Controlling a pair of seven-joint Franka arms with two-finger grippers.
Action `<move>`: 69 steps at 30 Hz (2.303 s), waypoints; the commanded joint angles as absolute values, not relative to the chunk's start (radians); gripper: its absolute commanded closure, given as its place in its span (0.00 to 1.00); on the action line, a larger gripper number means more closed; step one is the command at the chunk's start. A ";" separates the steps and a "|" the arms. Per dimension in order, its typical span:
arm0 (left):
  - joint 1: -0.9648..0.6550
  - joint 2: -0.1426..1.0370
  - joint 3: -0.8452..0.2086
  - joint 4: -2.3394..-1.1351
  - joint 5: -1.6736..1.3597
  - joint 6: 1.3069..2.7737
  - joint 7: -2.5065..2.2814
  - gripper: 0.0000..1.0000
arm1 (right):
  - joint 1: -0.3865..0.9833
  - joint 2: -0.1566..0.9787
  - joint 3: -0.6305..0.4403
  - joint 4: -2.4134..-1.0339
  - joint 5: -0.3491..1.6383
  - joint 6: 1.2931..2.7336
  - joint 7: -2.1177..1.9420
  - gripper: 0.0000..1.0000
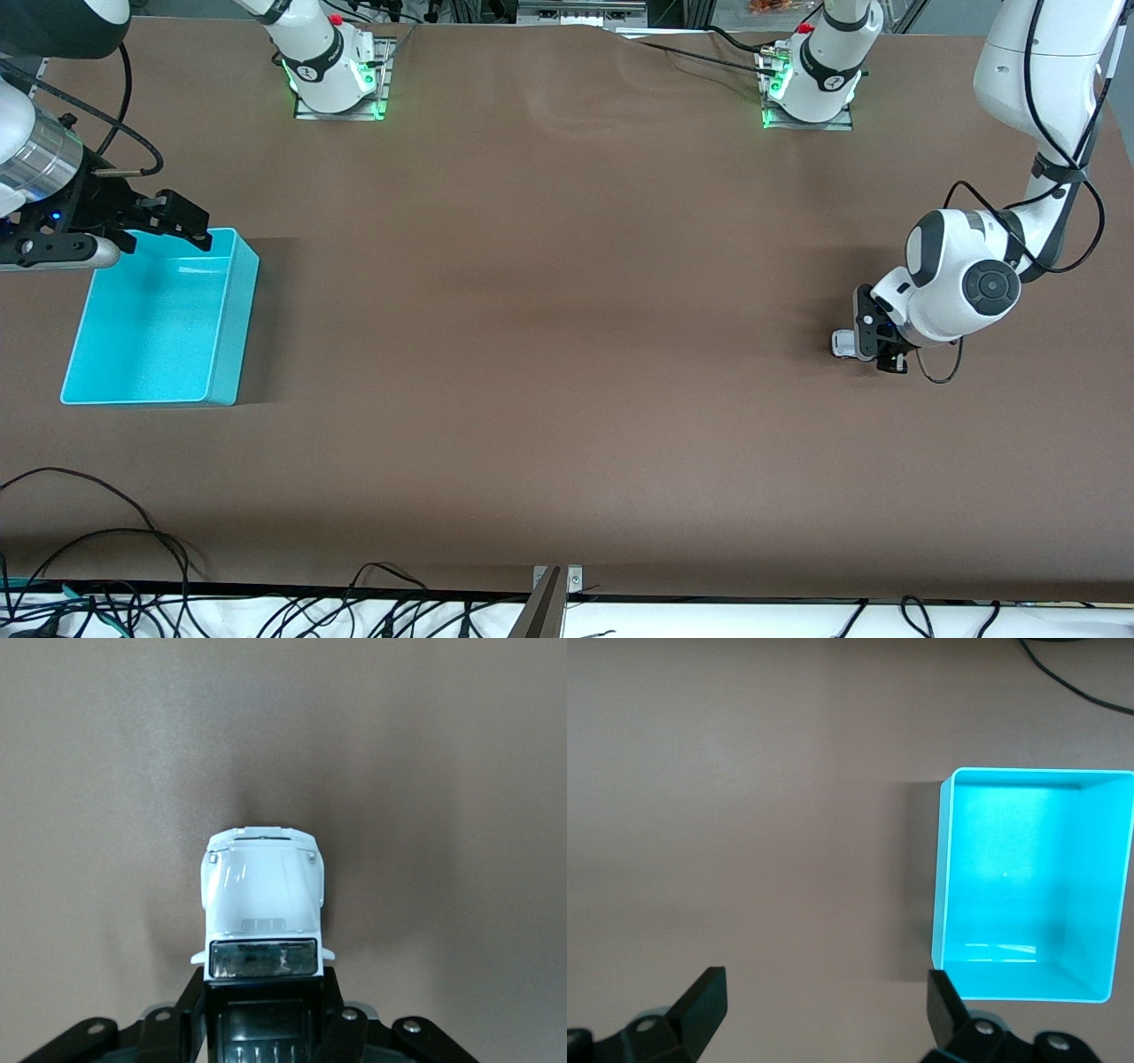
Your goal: Wind and store white jeep toy
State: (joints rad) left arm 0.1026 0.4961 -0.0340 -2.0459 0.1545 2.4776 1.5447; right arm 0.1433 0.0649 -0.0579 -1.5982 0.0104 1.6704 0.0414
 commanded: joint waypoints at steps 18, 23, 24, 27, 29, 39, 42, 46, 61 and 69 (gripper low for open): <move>0.107 0.523 -0.038 -2.052 0.166 2.491 1.496 1.00 | 0.144 0.071 -0.060 -1.578 0.017 1.654 0.035 0.00; 0.120 0.531 -0.035 -2.048 0.169 2.480 1.506 1.00 | 0.144 0.071 -0.060 -1.578 0.015 1.654 0.034 0.00; 0.127 0.531 -0.035 -2.046 0.173 2.480 1.508 1.00 | 0.144 0.071 -0.060 -1.578 0.017 1.654 0.034 0.00; 0.153 0.534 -0.035 -2.045 0.179 2.480 1.511 1.00 | 0.146 0.071 -0.058 -1.578 0.017 1.654 0.034 0.00; 0.170 0.546 -0.035 -2.040 0.179 2.480 1.511 1.00 | 0.144 0.071 -0.060 -1.578 0.017 1.654 0.034 0.00; 0.299 0.575 -0.034 -2.016 0.179 2.480 1.667 1.00 | 0.146 0.071 -0.060 -1.578 0.015 1.654 0.034 0.00; 0.317 0.577 -0.032 -2.011 0.179 2.480 1.687 1.00 | 0.146 0.071 -0.060 -1.578 0.017 1.654 0.034 0.00; 0.345 0.584 -0.034 -2.006 0.179 2.480 1.727 1.00 | 0.144 0.071 -0.060 -1.578 0.017 1.654 0.034 0.00; 0.468 0.621 -0.032 -1.959 0.179 2.480 1.868 1.00 | 0.146 0.071 -0.058 -1.578 0.015 1.654 0.034 0.00; 0.512 0.626 -0.031 -1.951 0.179 2.480 1.917 1.00 | 0.146 0.071 -0.058 -1.578 0.017 1.654 0.034 0.00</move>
State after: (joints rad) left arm 0.4605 0.5549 -0.0303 -1.9504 0.1545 2.4798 1.8649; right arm 0.1447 0.0652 -0.0575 -1.5982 0.0104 1.6704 0.0413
